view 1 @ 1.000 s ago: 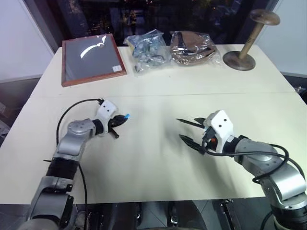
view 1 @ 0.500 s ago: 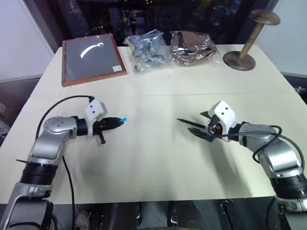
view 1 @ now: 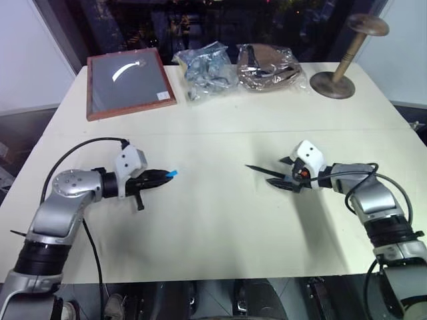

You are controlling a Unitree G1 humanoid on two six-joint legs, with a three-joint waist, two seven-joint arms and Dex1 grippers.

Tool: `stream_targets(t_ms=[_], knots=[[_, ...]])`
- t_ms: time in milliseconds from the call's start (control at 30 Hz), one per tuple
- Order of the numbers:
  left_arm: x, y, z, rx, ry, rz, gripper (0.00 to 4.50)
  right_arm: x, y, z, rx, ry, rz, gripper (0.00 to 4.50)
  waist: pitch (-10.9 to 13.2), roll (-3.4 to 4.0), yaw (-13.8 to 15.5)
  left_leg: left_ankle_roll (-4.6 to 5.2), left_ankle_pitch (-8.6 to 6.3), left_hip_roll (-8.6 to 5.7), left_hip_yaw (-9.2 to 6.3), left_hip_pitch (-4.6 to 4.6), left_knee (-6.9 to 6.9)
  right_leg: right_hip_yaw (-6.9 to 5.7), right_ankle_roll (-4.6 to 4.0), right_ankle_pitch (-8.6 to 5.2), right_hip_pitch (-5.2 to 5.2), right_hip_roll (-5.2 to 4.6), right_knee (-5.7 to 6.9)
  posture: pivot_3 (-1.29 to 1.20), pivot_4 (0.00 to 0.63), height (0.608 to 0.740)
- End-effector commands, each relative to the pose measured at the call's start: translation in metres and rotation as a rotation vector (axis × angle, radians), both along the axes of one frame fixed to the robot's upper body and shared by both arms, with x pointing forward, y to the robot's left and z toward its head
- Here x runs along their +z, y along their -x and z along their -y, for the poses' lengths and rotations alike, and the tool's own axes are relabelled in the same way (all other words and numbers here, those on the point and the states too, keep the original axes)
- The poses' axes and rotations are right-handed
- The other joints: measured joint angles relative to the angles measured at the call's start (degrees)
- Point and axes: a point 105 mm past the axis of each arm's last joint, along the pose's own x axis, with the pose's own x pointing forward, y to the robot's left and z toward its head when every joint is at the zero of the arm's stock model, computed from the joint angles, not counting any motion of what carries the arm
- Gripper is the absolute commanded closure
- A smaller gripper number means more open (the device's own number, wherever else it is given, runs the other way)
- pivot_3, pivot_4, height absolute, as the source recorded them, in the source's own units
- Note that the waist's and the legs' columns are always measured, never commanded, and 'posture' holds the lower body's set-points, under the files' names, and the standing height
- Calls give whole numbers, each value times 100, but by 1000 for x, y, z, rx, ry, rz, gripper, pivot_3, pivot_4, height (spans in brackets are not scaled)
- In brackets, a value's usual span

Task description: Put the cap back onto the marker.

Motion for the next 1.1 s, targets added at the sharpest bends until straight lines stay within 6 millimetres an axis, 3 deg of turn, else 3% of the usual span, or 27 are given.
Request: stream_targets(t_ms=[33,167,267,500,767,1000,1100], knots=[[15,1,-4,13,1,54,4431,-17,6,6,-4,37,-57,0,0,-1,6,0,0,0,0,0,0,0,0,0,0,0,0,0,150,740],[15,0,-4,16,-3,54,4431,-22,8,7,2,42,-78,0,-1,0,13,0,0,0,1,1,0,0,0,0,2,0,0,0,150,740],[15,-1,-4,16,-5,55,4500,-24,10,7,8,48,-89,838,-1,-1,16,0,0,0,0,1,0,0,0,0,2,0,0,0,150,740],[14,-2,-5,9,-11,55,4500,-25,10,8,12,55,-110,4425,-3,-3,18,0,0,0,2,47,0,-1,-1,1,48,-3,-3,0,150,740],[14,-6,-4,-18,-13,64,4500,-15,9,4,43,78,-69,4470,-3,-3,24,0,-1,0,-3,81,-5,4,-2,0,82,-15,-11,0,150,740],[20,-21,10,-125,-3,120,4500,34,14,-20,179,143,93,4470,0,1,20,0,-1,-3,0,72,-11,4,-2,0,69,-19,-11,0,150,740],[22,-28,15,-177,-16,144,4500,45,19,-30,241,177,138,4470,0,1,6,1,-1,0,6,70,-13,0,-2,0,64,-5,-11,0,150,740]])
